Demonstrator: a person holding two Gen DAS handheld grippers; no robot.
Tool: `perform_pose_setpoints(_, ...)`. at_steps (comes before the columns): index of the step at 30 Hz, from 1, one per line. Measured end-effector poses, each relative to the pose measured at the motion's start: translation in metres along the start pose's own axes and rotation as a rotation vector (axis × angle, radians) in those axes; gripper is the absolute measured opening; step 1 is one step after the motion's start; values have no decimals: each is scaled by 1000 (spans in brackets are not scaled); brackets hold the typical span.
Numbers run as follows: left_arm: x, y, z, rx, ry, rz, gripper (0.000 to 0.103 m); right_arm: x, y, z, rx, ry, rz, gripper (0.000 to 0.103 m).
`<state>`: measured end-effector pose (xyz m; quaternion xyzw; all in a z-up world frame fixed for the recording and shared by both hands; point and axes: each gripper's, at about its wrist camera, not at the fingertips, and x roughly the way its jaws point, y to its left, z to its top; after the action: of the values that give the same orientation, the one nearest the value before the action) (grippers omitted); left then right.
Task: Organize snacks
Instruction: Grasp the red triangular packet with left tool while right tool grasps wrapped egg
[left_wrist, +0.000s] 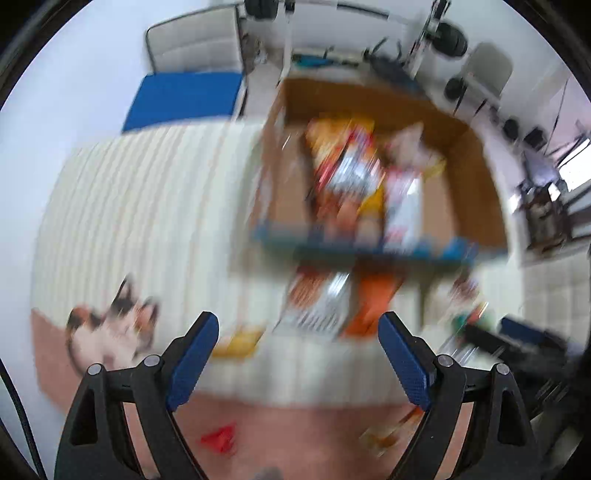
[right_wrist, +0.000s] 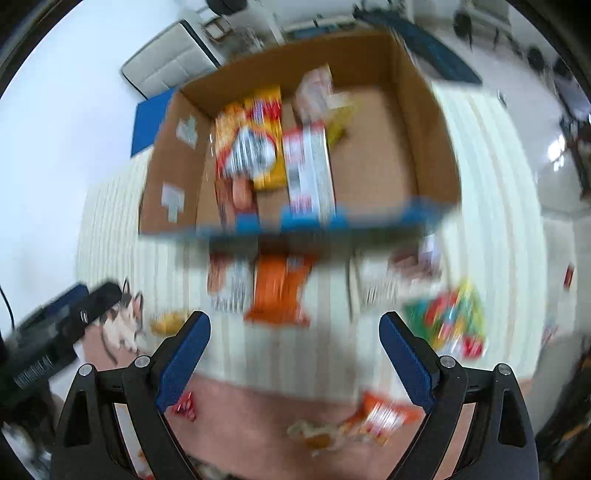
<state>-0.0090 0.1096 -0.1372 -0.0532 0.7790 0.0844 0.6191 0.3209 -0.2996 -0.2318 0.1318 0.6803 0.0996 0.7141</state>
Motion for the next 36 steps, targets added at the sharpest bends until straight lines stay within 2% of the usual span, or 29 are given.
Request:
perform_pose_setpoints(5, 36, 42, -82, -20, 177, 61, 88, 36, 2, -54, 46, 91, -1, 95)
perform_pose_setpoints(8, 61, 73, -122, -86, 280, 36, 88, 55, 8, -77, 58, 137, -17, 95)
perform_pose_setpoints(11, 82, 86, -146, -116, 325, 20, 88, 77, 5, -99, 103, 196, -15, 95)
perform_pose_setpoints(14, 98, 88, -155, -123, 347, 5, 88, 99, -3, -118, 156, 249, -37, 95)
perform_pose_setpoints(16, 104, 87, -158, -129, 355, -15, 88, 108, -9, -124, 175, 268, -58, 95)
perform_pose_setpoints(25, 134, 76, -168, -79, 398, -21, 88, 146, -29, -147, 246, 331, -127, 94)
perform_pose_setpoints(28, 145, 77, -172, -73, 417, -25, 88, 153, -31, -153, 264, 331, -146, 86)
perform_pose_setpoints(30, 153, 82, -174, -70, 424, -28, 88, 156, -30, -155, 266, 326, -169, 76)
perform_pose_setpoints(32, 161, 83, -172, -69, 431, -31, 88, 154, -30, -158, 274, 311, -177, 73)
perform_pose_setpoints(33, 163, 84, -174, -71, 433, -33, 88, 153, -29, -159, 269, 303, -187, 65)
perform_pose_setpoints(36, 166, 85, -180, -79, 435, -46, 88, 149, -29, -160, 270, 274, -181, 60)
